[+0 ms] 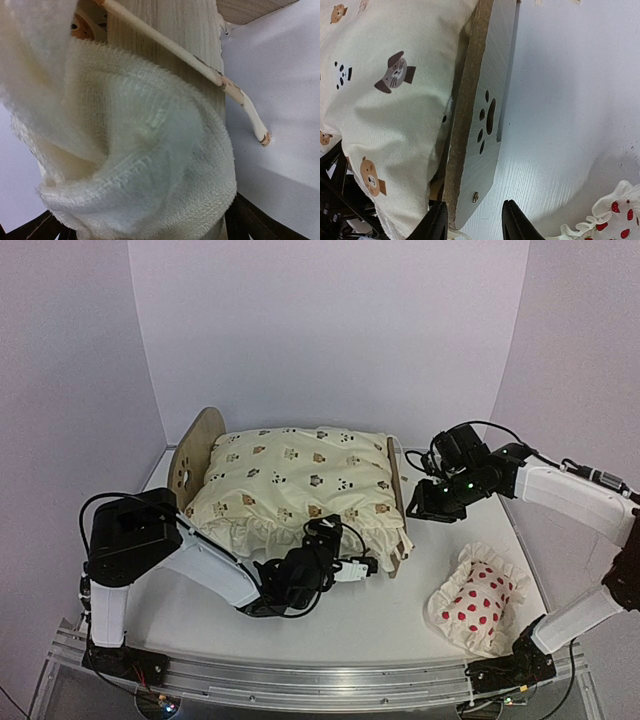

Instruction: Set up the pet bed

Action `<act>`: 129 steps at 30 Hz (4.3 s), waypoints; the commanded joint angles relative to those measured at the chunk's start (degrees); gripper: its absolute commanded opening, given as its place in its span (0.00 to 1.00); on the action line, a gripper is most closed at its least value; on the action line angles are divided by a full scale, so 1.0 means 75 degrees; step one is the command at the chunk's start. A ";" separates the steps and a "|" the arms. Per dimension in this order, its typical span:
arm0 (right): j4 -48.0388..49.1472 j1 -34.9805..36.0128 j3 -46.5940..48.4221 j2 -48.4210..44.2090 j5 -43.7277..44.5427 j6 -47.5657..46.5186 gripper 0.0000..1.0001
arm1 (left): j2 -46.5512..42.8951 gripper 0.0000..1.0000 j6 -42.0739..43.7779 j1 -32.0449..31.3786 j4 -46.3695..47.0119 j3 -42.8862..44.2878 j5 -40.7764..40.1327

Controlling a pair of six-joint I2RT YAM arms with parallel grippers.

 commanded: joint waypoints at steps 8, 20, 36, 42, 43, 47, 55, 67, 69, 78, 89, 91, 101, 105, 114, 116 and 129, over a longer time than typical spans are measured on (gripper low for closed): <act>0.0011 0.0010 -0.0020 -0.0098 -0.0125 -0.0078 0.40 | 0.0776 0.96 0.1858 0.0243 0.3279 -0.0346 0.0036; 0.0027 0.0016 -0.0506 -0.0767 -0.0097 -0.0056 0.39 | 0.0334 0.47 0.1776 0.0273 0.2525 -0.0020 -0.0046; 0.2066 0.0225 -0.3399 -0.3257 -0.0147 -0.0464 0.40 | -0.0460 0.47 0.0541 0.0268 0.0178 0.1207 0.0076; 0.4107 0.1409 -0.4587 -0.3551 0.0532 -0.1358 0.41 | -0.0430 0.47 0.0039 0.0334 -0.0507 0.1906 0.0208; 0.4422 0.1654 -0.4726 -0.3490 0.0706 -0.1575 0.42 | -0.0407 0.47 -0.0009 0.0349 -0.0567 0.2004 0.0223; 0.6148 0.2168 -0.5466 -0.3111 0.1189 -0.2193 0.45 | -0.0392 0.47 -0.0227 0.0409 -0.0815 0.2380 0.0303; 1.1991 0.2590 -0.7159 -0.0890 0.2687 -0.3802 0.46 | -0.0486 0.48 -0.0443 0.0446 -0.1093 0.2547 0.0453; 1.4973 0.2682 -0.6670 0.1760 0.4346 -0.5249 0.42 | -0.0906 0.47 -0.1160 0.0704 -0.1682 0.2866 0.0696; 1.4968 0.2682 -0.6595 0.1734 0.4670 -0.5406 0.41 | -0.0973 0.47 -0.1304 0.0776 -0.1710 0.2892 0.0719; 1.4974 0.2632 -0.5650 0.2492 0.5625 -0.6622 0.39 | -0.1071 0.47 -0.1643 0.0920 -0.1895 0.3133 0.0901; 1.4974 0.2407 -0.4559 0.3563 0.6431 -0.5838 0.50 | -0.1035 0.47 -0.1914 0.0956 -0.2273 0.3439 0.0927; 1.4974 0.2411 -0.4681 0.3410 0.6522 -0.5493 0.51 | -0.0916 0.47 -0.1916 0.1004 -0.2373 0.3651 0.0815; 1.3406 0.2394 -0.6569 0.1002 0.5391 -0.3136 0.68 | -0.0485 0.46 -0.2381 0.1446 -0.3015 0.4576 0.0771; 1.1943 0.2244 -0.6617 0.0078 0.4844 -0.1958 0.67 | -0.0335 0.47 -0.2455 0.1486 -0.3212 0.4898 0.0760; 1.2427 0.1452 -0.6388 0.0655 0.2769 0.0678 0.54 | -0.0136 0.47 -0.2869 0.1554 -0.3912 0.5671 0.0692; 1.2570 0.1452 -0.6167 0.0876 0.2823 0.0672 0.53 | -0.0077 0.47 -0.2941 0.1570 -0.4059 0.5851 0.0658; 1.2961 0.1452 -0.5608 0.1135 0.3142 -0.1150 0.51 | -0.0019 0.48 -0.3056 0.1583 -0.4391 0.6098 0.0665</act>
